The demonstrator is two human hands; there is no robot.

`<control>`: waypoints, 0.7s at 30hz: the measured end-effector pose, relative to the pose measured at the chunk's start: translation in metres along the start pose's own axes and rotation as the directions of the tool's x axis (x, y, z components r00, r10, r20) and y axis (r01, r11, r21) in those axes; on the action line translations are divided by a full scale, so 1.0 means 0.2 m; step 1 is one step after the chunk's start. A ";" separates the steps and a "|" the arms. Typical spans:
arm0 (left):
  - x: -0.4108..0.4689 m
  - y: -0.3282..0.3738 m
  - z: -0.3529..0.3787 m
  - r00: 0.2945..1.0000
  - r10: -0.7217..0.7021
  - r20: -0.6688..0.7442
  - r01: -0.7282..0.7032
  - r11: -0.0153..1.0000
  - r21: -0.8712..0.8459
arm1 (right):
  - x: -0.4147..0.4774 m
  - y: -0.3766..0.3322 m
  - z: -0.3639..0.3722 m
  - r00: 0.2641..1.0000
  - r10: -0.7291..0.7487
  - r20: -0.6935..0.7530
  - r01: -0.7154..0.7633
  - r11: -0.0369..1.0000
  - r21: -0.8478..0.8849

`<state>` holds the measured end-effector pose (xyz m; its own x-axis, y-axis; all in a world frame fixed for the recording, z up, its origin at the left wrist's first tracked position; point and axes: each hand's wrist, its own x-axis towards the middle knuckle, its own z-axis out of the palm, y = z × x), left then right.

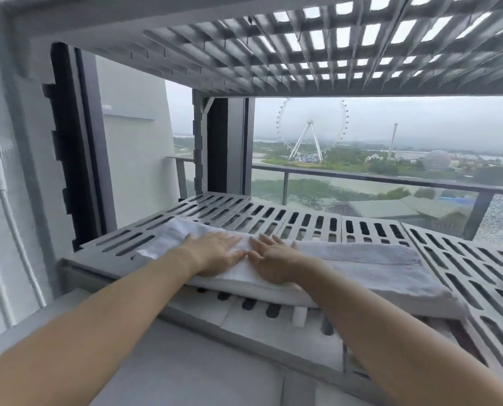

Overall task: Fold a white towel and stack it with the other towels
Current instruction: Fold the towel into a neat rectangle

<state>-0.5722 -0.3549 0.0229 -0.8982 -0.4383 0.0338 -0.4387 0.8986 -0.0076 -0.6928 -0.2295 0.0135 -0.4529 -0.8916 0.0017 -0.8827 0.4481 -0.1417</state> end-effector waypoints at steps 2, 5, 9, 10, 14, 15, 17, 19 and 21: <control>-0.01 -0.11 0.01 1.000 0.019 -0.018 -0.019 1.000 0.006 | 0.05 -0.11 0.03 1.000 -0.021 -0.009 0.021 0.999 0.039; 0.01 -0.30 0.03 0.998 0.025 -0.052 -0.024 1.000 0.012 | 0.09 -0.19 0.05 1.000 0.000 -0.013 0.001 0.997 0.075; 0.03 -0.44 0.05 1.000 -0.006 -0.008 0.005 0.996 -0.091 | 0.10 -0.18 0.08 0.998 0.047 -0.029 -0.046 0.998 0.035; 0.03 -0.44 0.06 1.000 -0.005 -0.008 0.004 0.996 -0.087 | 0.10 -0.18 0.07 0.998 0.055 -0.022 -0.054 0.998 0.026; 0.03 -0.43 0.06 1.000 -0.014 0.007 0.015 0.999 -0.043 | 0.16 -0.23 0.05 0.997 0.065 0.044 -0.066 0.997 0.027; 0.03 -0.43 0.05 1.000 -0.016 0.009 0.016 0.999 -0.028 | 0.18 -0.26 0.05 0.999 0.035 0.036 -0.036 0.999 0.004; 0.04 -0.43 0.05 1.000 -0.009 0.010 0.010 1.000 -0.012 | 0.19 -0.32 0.07 1.000 0.007 0.005 -0.007 1.000 0.002; 0.04 -0.43 0.05 1.000 0.005 0.015 -0.005 1.000 -0.018 | 0.19 -0.34 0.10 0.998 0.057 -0.039 -0.056 0.998 0.029; 0.04 -0.43 0.04 0.999 0.038 0.012 -0.038 0.999 -0.015 | 0.18 -0.34 0.11 0.990 0.100 -0.097 -0.094 0.993 0.067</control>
<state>-0.5409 -0.4361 0.0154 -0.9147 -0.4036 0.0216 -0.4036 0.9149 0.0062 -0.6457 -0.2931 0.0006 -0.5491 -0.8316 0.0831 -0.8257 0.5245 -0.2075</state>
